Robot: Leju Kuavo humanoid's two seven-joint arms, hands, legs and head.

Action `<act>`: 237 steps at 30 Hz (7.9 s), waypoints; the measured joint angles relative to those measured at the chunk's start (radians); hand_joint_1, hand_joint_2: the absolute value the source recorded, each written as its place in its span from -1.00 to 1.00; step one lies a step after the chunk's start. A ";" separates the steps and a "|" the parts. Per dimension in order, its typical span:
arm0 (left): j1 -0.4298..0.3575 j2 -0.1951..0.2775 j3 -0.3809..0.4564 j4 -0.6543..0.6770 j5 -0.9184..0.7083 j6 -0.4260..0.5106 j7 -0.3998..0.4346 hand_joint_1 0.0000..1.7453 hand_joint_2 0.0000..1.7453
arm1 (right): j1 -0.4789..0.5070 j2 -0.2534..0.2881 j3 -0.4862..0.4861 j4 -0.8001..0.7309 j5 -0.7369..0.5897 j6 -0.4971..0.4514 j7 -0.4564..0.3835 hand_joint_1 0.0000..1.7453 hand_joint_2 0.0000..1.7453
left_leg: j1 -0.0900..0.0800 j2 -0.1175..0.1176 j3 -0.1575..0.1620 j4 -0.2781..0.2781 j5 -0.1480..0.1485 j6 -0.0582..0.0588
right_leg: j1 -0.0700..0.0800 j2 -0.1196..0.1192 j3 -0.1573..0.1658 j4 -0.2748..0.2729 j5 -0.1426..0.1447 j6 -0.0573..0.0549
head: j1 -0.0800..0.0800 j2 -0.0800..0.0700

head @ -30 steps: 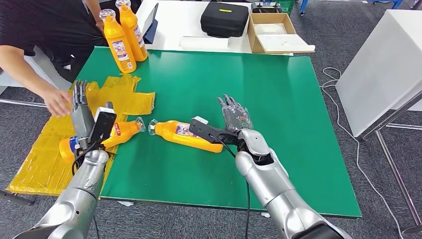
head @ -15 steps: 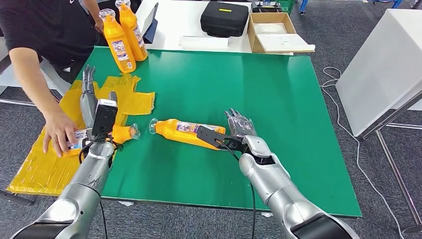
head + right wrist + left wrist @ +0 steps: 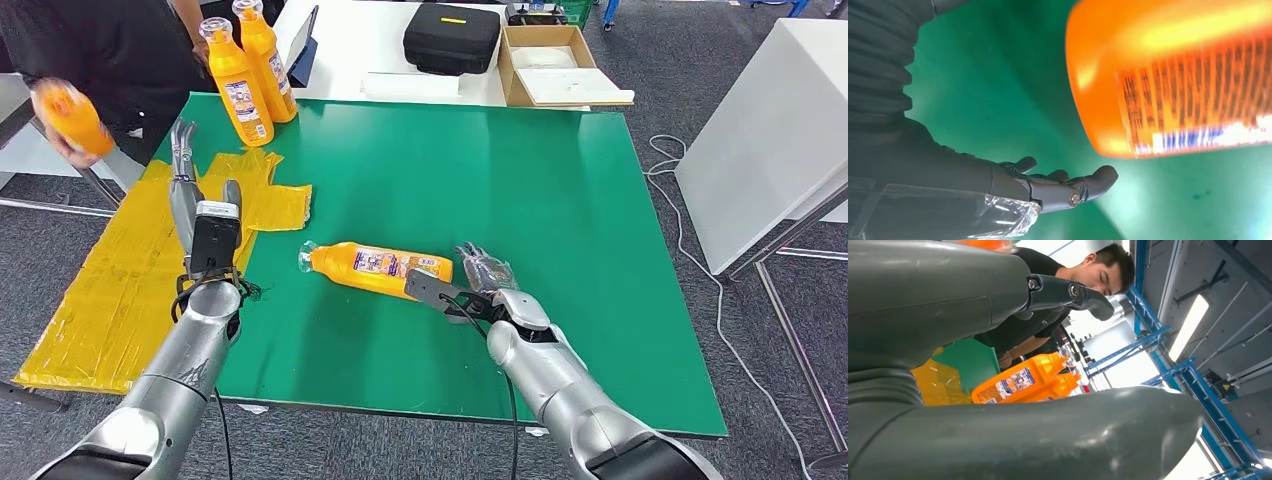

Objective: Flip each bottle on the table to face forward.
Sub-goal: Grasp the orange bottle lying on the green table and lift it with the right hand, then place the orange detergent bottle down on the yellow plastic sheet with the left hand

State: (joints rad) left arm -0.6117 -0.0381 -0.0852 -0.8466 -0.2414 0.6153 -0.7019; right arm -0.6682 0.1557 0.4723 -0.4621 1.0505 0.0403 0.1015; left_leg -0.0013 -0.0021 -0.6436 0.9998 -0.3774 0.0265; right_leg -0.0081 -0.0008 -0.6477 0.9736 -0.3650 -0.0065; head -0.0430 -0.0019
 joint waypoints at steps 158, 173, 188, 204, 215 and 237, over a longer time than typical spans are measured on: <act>0.048 0.039 -0.060 -0.090 0.126 -0.043 0.000 -1.00 -1.00 | -0.105 0.125 0.108 0.176 0.036 0.078 0.133 1.00 1.00 | 0.000 0.000 0.001 0.000 0.000 0.000 | 0.001 0.000 0.000 0.000 0.000 0.000 | 0.000 0.000; 0.124 0.040 -0.003 -0.086 0.316 -0.508 0.067 -1.00 1.00 | -0.107 0.060 0.089 0.104 -0.007 0.001 0.029 1.00 1.00 | -0.001 0.001 0.000 0.000 0.000 0.000 | 0.000 0.000 0.000 0.000 0.000 0.000 | 0.000 0.000; 0.185 0.025 -0.023 -0.051 0.433 -0.737 0.094 -1.00 1.00 | -0.079 -0.089 0.057 -0.297 -0.132 0.025 0.003 1.00 1.00 | -0.001 0.001 0.000 0.000 0.000 0.000 | -0.001 0.000 -0.001 0.000 0.000 0.001 | 0.000 0.000; 0.172 0.025 -0.022 -0.014 0.438 -0.738 0.092 -1.00 1.00 | -0.060 -0.118 0.057 -0.365 -0.135 0.024 0.003 1.00 1.00 | -0.001 0.001 0.000 0.000 0.000 0.000 | -0.001 0.000 -0.001 0.000 0.000 0.001 | 0.000 0.000; 0.137 0.020 -0.022 0.022 0.490 -0.807 0.103 -1.00 1.00 | -0.058 -0.084 0.067 -0.365 -0.147 0.020 0.008 1.00 1.00 | -0.001 0.001 -0.001 0.000 0.000 0.000 | 0.000 0.000 -0.001 0.000 0.000 0.001 | 0.000 0.000; 0.101 -0.087 -0.013 0.049 0.885 -0.983 0.319 -1.00 1.00 | -0.075 0.175 0.385 -0.249 -0.280 -0.061 0.084 1.00 1.00 | -0.001 0.002 -0.002 0.000 0.000 0.000 | 0.000 0.000 -0.002 0.000 0.000 0.000 | 0.000 0.000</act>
State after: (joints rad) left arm -0.5104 -0.1250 -0.0978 -0.7976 0.6437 -0.3679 -0.3824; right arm -0.7437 0.3312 0.8569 -0.7115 0.7703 -0.0209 0.1854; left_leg -0.0018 -0.0003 -0.6452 0.9996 -0.3772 0.0264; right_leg -0.0078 -0.0004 -0.6501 0.9737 -0.3649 -0.0062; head -0.0427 -0.0019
